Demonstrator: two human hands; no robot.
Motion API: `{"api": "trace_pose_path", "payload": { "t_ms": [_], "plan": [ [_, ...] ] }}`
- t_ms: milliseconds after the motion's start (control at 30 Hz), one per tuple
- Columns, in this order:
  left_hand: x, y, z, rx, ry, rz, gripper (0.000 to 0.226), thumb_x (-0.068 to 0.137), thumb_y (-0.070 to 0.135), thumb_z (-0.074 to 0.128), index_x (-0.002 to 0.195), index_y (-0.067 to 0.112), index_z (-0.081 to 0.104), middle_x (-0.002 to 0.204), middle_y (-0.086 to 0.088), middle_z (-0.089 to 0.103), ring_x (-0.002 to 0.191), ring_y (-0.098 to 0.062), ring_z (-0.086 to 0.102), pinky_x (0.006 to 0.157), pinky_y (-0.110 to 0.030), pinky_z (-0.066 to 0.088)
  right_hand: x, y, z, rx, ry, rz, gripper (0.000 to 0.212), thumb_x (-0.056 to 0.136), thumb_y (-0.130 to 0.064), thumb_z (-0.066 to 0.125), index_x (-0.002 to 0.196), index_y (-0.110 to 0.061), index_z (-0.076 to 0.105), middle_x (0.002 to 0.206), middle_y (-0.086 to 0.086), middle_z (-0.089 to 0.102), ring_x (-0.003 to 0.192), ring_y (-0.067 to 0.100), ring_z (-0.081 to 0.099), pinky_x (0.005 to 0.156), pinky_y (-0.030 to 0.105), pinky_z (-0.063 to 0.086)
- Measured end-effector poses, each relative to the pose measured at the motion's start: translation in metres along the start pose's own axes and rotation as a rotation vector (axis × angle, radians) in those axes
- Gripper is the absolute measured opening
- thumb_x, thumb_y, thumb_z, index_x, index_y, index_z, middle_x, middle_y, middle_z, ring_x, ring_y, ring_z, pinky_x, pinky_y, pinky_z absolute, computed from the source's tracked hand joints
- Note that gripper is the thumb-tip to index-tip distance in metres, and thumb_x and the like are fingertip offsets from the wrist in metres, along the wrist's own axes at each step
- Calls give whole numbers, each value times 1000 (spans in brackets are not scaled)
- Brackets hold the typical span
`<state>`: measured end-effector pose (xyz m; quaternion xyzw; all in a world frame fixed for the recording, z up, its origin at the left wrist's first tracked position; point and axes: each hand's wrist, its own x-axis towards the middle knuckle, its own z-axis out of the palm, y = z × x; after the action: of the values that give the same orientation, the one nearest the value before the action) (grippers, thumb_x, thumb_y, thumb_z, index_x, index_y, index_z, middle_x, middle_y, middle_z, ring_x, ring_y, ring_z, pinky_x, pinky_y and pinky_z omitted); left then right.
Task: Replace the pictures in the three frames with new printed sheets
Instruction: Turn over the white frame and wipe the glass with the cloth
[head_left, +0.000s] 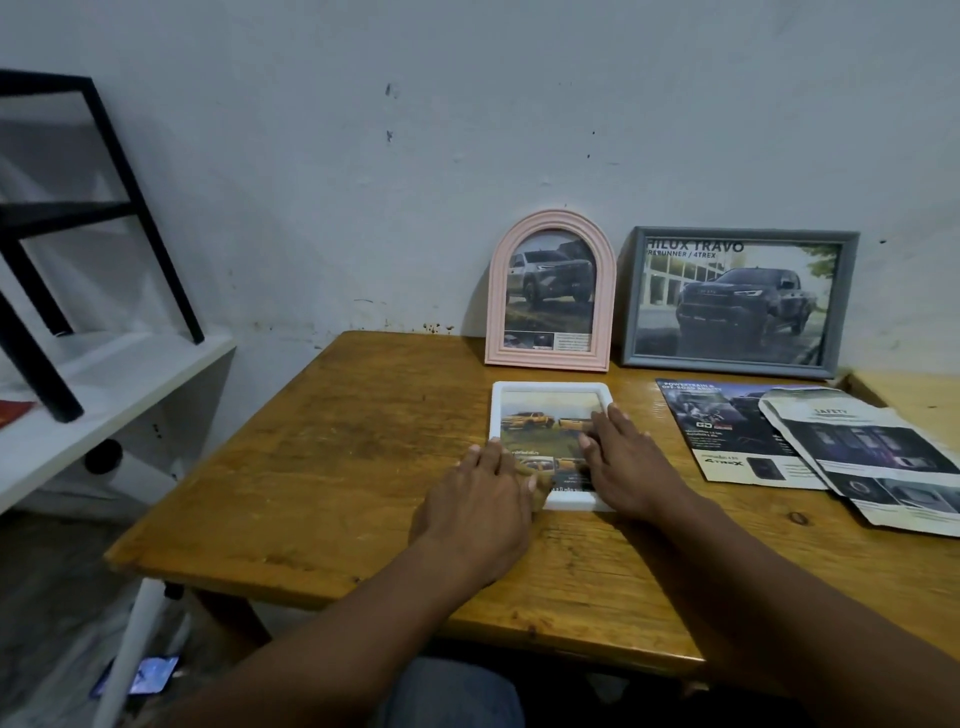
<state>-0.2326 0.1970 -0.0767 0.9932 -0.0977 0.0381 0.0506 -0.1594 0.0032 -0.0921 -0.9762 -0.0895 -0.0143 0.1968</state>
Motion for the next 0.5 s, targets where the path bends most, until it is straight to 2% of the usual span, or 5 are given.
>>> {"api": "trace_pose_path", "payload": {
  "t_ms": [100, 233, 333, 500],
  "plan": [
    [25, 4, 6, -107, -109, -89, 70, 107, 50, 19, 161, 7, 9, 170, -11, 2, 156, -30, 6, 123, -45, 17, -1, 0, -1, 15, 6, -19, 53, 107, -38, 26, 154, -15, 22, 164, 14, 14, 152, 29, 9, 121, 48, 11],
    [76, -2, 5, -211, -184, -161, 71, 107, 44, 23, 161, 7, -5, 170, -9, -12, 156, -28, -4, 125, -46, 11, -1, 2, 1, 38, 40, -45, 42, 106, -36, 28, 143, -18, 36, 161, 15, 22, 150, 31, 16, 119, 50, 17],
    [112, -7, 4, -259, -233, -180, 70, 108, 41, 24, 161, 7, -7, 169, -8, -17, 156, -28, -8, 126, -45, 7, 0, 6, 5, 42, 63, -71, 36, 105, -37, 29, 136, -22, 41, 158, 13, 27, 149, 30, 20, 118, 52, 21],
    [151, -13, 4, -250, -222, -98, 67, 109, 42, 21, 161, 6, -1, 170, -10, -10, 156, -29, -11, 126, -44, -1, 2, 10, 9, 42, 87, -78, 39, 104, -40, 28, 140, -25, 37, 159, 11, 25, 149, 28, 19, 119, 49, 22]
  ]
}}
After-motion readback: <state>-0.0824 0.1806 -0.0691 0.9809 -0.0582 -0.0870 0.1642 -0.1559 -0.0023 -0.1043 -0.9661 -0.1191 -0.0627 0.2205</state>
